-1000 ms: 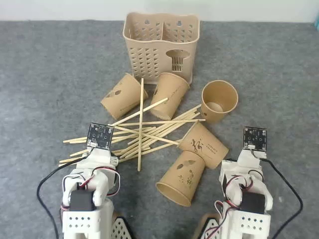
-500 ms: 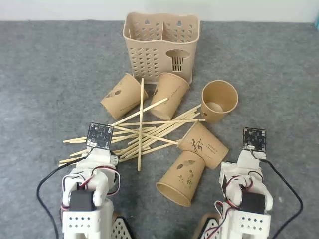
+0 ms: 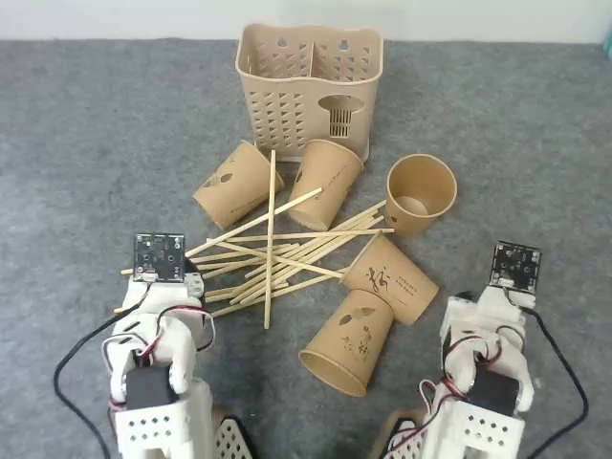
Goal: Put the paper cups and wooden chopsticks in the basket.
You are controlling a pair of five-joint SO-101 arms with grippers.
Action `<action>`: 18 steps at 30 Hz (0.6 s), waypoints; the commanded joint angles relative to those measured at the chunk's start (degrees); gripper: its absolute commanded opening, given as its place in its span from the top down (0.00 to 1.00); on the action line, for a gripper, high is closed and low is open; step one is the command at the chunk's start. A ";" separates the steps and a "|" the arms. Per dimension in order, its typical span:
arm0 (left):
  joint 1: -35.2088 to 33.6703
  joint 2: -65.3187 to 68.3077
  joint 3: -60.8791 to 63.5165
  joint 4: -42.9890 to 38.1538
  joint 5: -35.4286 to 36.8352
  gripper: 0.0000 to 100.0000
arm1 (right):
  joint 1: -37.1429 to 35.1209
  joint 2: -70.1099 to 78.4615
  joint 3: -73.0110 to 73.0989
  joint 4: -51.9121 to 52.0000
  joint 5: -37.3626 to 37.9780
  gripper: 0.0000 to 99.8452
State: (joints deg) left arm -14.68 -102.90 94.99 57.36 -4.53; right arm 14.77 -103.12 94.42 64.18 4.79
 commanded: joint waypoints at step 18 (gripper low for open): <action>-2.11 37.27 -42.86 10.20 2.55 0.84 | 2.07 18.77 -33.23 2.95 6.33 0.89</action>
State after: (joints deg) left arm -16.70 -77.14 61.32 67.12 -4.18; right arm 16.62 -94.86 69.71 66.64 9.98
